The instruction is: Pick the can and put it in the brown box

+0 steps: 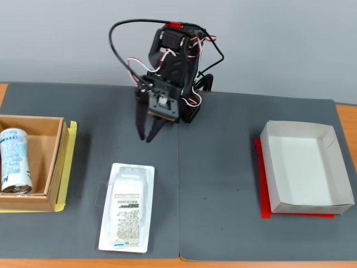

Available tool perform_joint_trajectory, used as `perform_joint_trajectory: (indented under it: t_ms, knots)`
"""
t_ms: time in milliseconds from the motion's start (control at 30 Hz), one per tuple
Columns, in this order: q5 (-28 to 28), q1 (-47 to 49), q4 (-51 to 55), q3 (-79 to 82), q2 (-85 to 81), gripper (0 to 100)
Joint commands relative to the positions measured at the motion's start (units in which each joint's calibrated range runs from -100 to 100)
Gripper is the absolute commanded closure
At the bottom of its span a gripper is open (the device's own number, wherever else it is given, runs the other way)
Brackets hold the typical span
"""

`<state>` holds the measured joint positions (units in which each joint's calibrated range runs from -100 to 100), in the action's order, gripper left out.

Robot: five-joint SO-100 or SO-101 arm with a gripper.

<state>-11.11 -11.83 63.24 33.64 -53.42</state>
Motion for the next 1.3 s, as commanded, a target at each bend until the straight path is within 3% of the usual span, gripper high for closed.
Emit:
perform_joint_trajectory:
  t_ms: [0, 167, 400, 700, 1267]
  knots:
    - [3.1, 3.8, 0.2, 1.9, -5.2, 99]
    - [7.1, 9.0, -0.1, 9.4, -12.9, 99]
    - [7.1, 14.4, -0.4, 23.8, -26.4, 99]
    - [7.1, 14.2, -0.6, 44.0, -45.2, 99]
    - [7.5, 12.7, -0.5, 62.1, -46.2, 99]
